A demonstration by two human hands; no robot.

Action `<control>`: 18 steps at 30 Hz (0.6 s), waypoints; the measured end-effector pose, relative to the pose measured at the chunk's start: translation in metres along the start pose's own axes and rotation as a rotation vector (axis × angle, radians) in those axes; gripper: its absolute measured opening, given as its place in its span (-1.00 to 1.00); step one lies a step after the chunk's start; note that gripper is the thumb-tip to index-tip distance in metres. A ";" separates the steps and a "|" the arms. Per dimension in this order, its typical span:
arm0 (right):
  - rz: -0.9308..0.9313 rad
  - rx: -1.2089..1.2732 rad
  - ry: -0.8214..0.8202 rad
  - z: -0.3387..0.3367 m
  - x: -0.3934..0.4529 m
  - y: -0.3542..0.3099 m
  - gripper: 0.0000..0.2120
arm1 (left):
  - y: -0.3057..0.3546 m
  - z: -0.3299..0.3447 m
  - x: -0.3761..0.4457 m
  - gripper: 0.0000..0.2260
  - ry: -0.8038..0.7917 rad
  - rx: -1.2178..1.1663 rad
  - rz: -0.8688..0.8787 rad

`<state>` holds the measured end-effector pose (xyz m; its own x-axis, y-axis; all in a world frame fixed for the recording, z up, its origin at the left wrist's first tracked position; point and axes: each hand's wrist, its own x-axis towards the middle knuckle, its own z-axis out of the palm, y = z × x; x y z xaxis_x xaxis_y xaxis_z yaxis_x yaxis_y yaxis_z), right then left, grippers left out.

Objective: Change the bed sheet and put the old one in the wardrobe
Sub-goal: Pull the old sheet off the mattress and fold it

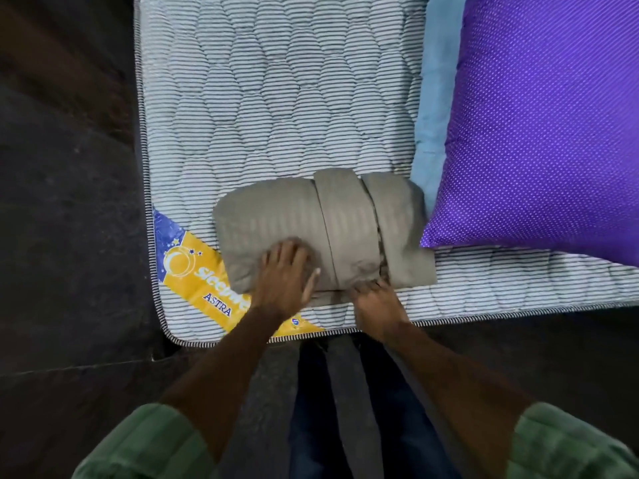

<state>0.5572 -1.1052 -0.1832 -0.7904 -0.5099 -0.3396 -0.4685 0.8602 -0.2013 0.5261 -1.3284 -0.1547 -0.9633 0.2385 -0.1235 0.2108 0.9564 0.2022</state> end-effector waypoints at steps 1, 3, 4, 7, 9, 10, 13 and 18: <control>0.000 0.035 0.127 -0.007 0.005 -0.005 -0.64 | 0.001 -0.001 0.012 -0.59 0.025 0.007 -0.077; 0.095 0.119 0.312 -0.030 0.028 -0.007 -0.67 | -0.003 -0.004 0.039 -0.44 0.029 0.000 -0.144; 0.156 0.140 0.336 -0.044 0.045 -0.003 -0.59 | -0.007 -0.005 0.054 -0.34 0.004 0.004 -0.128; 0.281 0.164 0.233 -0.072 0.102 0.029 -0.15 | -0.028 -0.007 0.100 -0.07 -0.233 -0.008 -0.068; 0.295 0.196 -0.031 -0.081 0.138 0.060 0.10 | -0.045 -0.007 0.126 0.09 -0.448 -0.063 -0.119; 0.290 0.233 -0.180 -0.085 0.150 0.072 0.19 | -0.052 -0.007 0.136 0.15 -0.539 -0.085 -0.148; 0.297 0.367 -0.398 -0.079 0.165 0.095 0.28 | -0.055 -0.007 0.151 0.07 -0.703 -0.183 -0.158; 0.344 0.511 -0.235 -0.032 0.146 0.095 0.35 | -0.048 0.000 0.147 -0.31 -0.805 -0.316 -0.211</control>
<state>0.3847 -1.0982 -0.2225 -0.7273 -0.2417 -0.6423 0.0878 0.8955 -0.4364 0.3746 -1.3394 -0.1820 -0.5425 0.2233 -0.8099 -0.1280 0.9308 0.3423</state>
